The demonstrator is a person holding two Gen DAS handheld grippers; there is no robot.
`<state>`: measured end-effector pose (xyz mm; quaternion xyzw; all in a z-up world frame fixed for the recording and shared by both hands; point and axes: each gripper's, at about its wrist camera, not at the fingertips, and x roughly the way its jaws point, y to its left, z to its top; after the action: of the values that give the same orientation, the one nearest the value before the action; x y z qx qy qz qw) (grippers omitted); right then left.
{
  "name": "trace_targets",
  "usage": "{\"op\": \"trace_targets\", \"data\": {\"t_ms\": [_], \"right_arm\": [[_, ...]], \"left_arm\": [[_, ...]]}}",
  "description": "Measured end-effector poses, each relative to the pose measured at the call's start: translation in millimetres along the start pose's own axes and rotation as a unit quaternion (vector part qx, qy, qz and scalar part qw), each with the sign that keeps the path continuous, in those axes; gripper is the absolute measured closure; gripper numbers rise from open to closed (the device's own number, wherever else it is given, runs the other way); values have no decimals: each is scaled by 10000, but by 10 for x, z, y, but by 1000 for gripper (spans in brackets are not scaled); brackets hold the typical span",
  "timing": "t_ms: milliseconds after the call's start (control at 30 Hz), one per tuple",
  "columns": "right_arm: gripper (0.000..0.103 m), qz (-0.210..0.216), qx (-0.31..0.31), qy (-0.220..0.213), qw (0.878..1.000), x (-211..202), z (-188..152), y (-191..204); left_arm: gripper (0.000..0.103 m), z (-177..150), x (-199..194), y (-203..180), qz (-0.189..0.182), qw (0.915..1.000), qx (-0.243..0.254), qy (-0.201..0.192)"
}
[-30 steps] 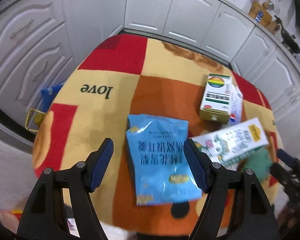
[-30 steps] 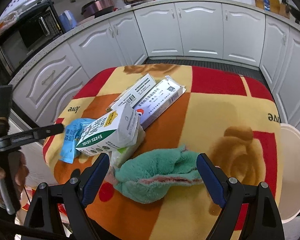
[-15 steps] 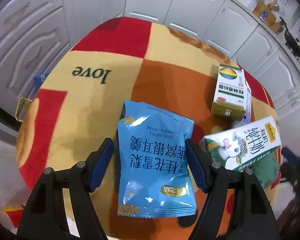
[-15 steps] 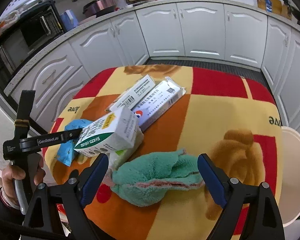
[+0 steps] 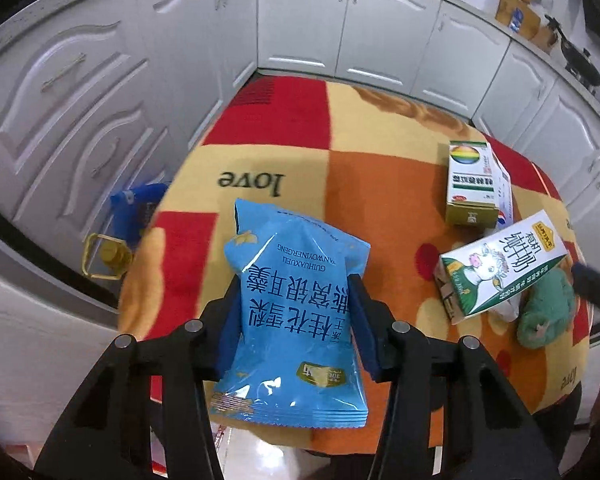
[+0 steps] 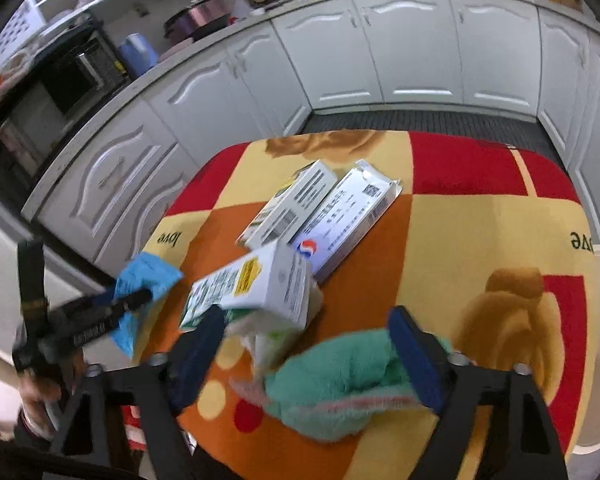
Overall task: Collect trash
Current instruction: 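Grasp the white milk carton with the right tool while the left tool holds the packet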
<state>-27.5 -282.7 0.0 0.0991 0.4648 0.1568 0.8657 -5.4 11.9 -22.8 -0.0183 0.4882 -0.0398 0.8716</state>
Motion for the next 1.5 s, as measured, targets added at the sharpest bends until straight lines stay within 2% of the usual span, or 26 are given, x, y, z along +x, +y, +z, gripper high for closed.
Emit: {"op": "trace_targets", "data": {"t_ms": [100, 233, 333, 433, 500, 600, 767, 900, 1033, 1100, 1133, 1200, 1300, 1500], "right_arm": [[42, 8, -151, 363, 9992, 71, -78, 21], [50, -237, -150, 344, 9990, 270, 76, 45], [51, -507, -13, 140, 9986, 407, 296, 42], [51, -772, -31, 121, 9969, 465, 406, 51], [48, -679, -31, 59, 9977, 391, 408, 53], [25, -480, 33, 18, 9988, 245, 342, 100], [24, 12, 147, 146, 9998, 267, 222, 283], [24, -173, 26, 231, 9996, 522, 363, 390], [28, -26, -72, 374, 9993, 812, 570, 491], [28, -120, -167, 533, 9984, 922, 614, 528], [28, -306, -162, 576, 9977, 943, 617, 550], [26, -382, -139, 508, 9979, 903, 593, 571], [15, -431, -137, 401, 9982, 887, 543, 671], [15, -712, 262, 319, 9966, 1093, 514, 673]], "left_arm": [[56, -5, 29, 49, 8, 10000, -39, 15], [56, 0, 112, -28, -98, 9999, -51, 76], [56, -15, 146, -82, -146, 9998, 9, 101], [56, -33, 145, -88, -203, 9998, 10, 94], [56, -45, 142, -87, -189, 9998, 42, 72], [56, -40, 147, -66, -178, 9998, 7, 46], [56, -28, 117, -15, -178, 9998, -44, -39], [56, -71, 56, 50, -181, 9998, -87, -84], [56, -101, 66, 99, -225, 9995, -191, -58], [56, -113, 77, 112, -261, 9994, -216, -45], [56, -121, 76, 117, -271, 9994, -225, -56], [56, -120, 88, 139, -271, 9993, -247, -62], [56, -108, 121, 154, -314, 9990, -306, -21], [56, -117, 104, 138, -352, 9989, -305, -70]]}}
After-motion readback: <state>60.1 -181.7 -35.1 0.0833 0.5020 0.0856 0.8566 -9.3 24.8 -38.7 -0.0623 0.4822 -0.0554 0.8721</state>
